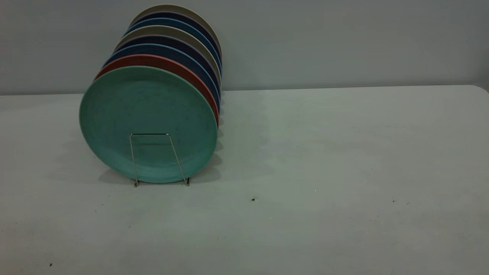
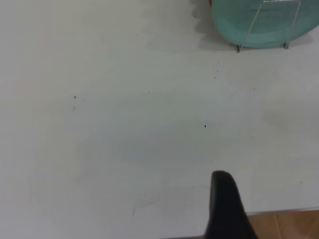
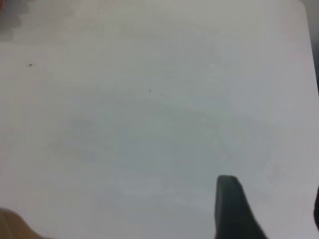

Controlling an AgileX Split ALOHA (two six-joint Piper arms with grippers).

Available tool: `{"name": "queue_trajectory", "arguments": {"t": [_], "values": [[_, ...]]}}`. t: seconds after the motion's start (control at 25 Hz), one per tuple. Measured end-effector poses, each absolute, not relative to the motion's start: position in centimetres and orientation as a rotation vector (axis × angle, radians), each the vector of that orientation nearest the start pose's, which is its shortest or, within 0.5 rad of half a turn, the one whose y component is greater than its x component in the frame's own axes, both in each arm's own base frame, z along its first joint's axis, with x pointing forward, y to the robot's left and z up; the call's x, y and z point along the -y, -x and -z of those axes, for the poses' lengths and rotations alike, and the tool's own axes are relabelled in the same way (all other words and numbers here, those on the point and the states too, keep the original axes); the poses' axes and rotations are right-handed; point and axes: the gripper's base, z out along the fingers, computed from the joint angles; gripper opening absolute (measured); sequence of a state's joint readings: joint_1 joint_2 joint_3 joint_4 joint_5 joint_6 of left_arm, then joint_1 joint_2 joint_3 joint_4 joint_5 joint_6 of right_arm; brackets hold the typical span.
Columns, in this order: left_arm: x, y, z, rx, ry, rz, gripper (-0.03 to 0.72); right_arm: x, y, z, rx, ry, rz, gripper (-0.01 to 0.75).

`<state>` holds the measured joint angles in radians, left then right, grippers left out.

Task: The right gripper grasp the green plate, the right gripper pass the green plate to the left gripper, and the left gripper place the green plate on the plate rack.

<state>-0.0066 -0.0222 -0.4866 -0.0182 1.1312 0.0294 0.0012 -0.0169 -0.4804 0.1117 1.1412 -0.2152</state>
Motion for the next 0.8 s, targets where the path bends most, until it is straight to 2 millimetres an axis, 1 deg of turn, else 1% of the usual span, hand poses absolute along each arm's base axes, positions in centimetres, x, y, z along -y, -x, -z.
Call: {"name": "queue_trajectory", "arguments": {"t": [0.8], "values": [[0.14, 0.98, -26.78, -2.106, -0.04, 0.008, 0.485, -0.92, 0.94, -26.58, -2.107, 0.24, -0.008, 0.281]]}}
